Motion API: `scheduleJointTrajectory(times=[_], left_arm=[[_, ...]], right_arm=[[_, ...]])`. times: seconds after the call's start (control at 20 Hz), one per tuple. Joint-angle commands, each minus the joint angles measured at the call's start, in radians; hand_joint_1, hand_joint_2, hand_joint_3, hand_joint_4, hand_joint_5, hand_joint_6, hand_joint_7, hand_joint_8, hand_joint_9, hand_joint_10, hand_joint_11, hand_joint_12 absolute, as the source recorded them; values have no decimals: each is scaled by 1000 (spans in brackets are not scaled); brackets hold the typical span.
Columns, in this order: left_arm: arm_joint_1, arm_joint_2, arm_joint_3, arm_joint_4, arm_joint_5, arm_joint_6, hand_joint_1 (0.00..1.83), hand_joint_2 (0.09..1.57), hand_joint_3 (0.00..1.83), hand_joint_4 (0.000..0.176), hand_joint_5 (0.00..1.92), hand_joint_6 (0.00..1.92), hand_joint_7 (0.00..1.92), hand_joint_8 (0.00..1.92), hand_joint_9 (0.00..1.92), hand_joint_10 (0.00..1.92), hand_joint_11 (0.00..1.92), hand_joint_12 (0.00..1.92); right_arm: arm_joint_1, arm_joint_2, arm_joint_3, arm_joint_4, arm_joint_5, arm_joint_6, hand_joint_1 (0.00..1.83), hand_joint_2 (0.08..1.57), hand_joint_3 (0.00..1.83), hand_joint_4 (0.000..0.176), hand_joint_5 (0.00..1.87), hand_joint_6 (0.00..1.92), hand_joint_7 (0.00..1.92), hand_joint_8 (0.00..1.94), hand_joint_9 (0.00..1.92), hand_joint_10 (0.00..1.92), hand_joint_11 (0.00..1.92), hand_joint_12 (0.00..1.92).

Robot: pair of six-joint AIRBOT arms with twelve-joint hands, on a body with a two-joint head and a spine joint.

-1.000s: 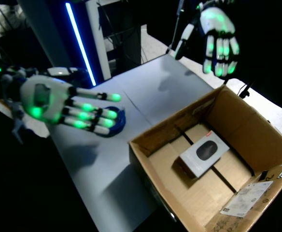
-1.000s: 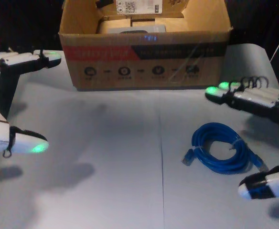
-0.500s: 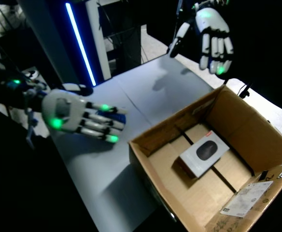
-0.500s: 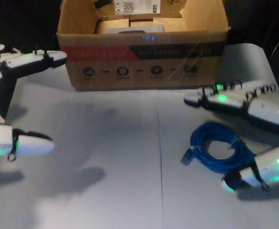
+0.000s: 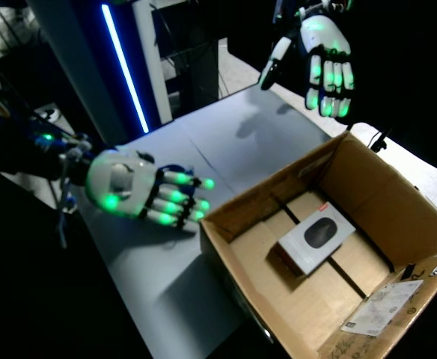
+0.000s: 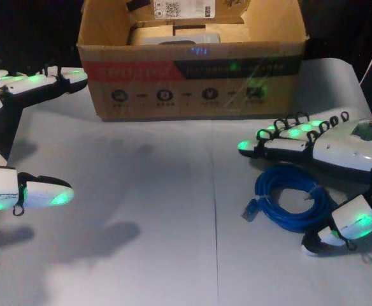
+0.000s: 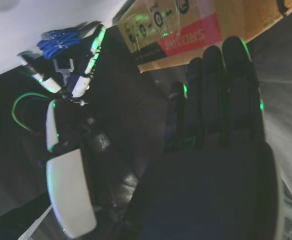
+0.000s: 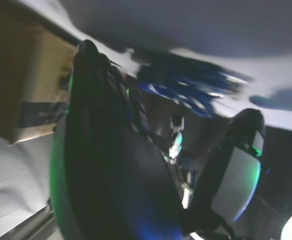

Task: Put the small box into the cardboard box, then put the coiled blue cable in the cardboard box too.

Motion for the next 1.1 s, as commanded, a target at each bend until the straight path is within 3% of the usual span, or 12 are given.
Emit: scheduleJointTrajectory(times=[0.0,0.05,0.2,0.35,0.4,0.45,0.55,0.7,0.8,0.9,0.95,1.05], left_arm=[[-7,-6,-1,-8,-120,-6,685,862,0,152,245,2,356,1,361,1,234,401],[-7,-7,-1,-8,-120,-6,696,862,0,137,247,2,355,1,365,3,239,399],[-6,-7,0,-8,-123,-9,685,865,1,146,243,1,346,0,348,0,219,384],[-6,-7,0,-8,-124,-12,681,868,2,129,266,9,356,5,353,4,226,381],[-6,-7,0,-8,-125,-13,677,869,2,127,269,9,356,4,352,3,227,380],[-5,-8,0,-8,-125,-15,698,863,0,123,279,10,364,6,356,4,231,380],[-3,-8,1,-8,-125,-16,710,864,0,127,279,5,365,3,353,1,216,369],[-1,-8,1,-9,-126,-18,717,865,0,119,279,0,371,0,363,0,251,329],[0,-8,1,-9,-128,-22,722,870,1,128,282,1,377,2,373,4,261,328],[2,-8,1,-9,-128,-27,731,874,2,134,280,1,381,3,391,10,275,332],[3,-8,1,-9,-129,-30,742,876,2,136,278,0,381,2,400,11,278,334],[7,-8,1,-11,-133,-33,756,869,0,140,285,3,384,3,409,12,284,338]], right_arm=[[18,-7,3,-5,62,6,872,808,4,176,0,0,0,0,0,0,0,0],[20,-7,5,-8,60,6,867,815,5,176,0,0,0,0,0,0,0,0],[20,-7,10,-8,58,6,865,829,9,176,0,0,0,0,0,0,0,0],[20,-13,16,-8,41,6,928,868,4,176,86,7,78,6,95,16,89,55],[20,-15,18,-8,36,6,949,876,2,176,147,7,135,7,165,15,85,244],[20,-16,20,-8,31,6,995,867,0,176,228,1,209,0,277,1,11,706],[20,-16,20,-8,29,6,1117,942,3,81,401,2,402,7,526,25,133,910],[20,-15,20,-4,29,6,1189,983,0,4,550,1,587,16,718,72,280,1032],[20,-15,20,-2,29,6,1198,1066,0,0,670,1,684,53,475,1070,365,1303],[20,-15,20,2,29,6,1197,1106,1,0,798,5,437,869,492,1324,453,1414],[20,-14,20,5,29,6,1108,1220,2,0,755,1259,320,1276,501,1484,540,1497],[20,-14,20,8,29,6,1102,1247,1,0,710,1376,296,1464,493,1629,601,1552]])
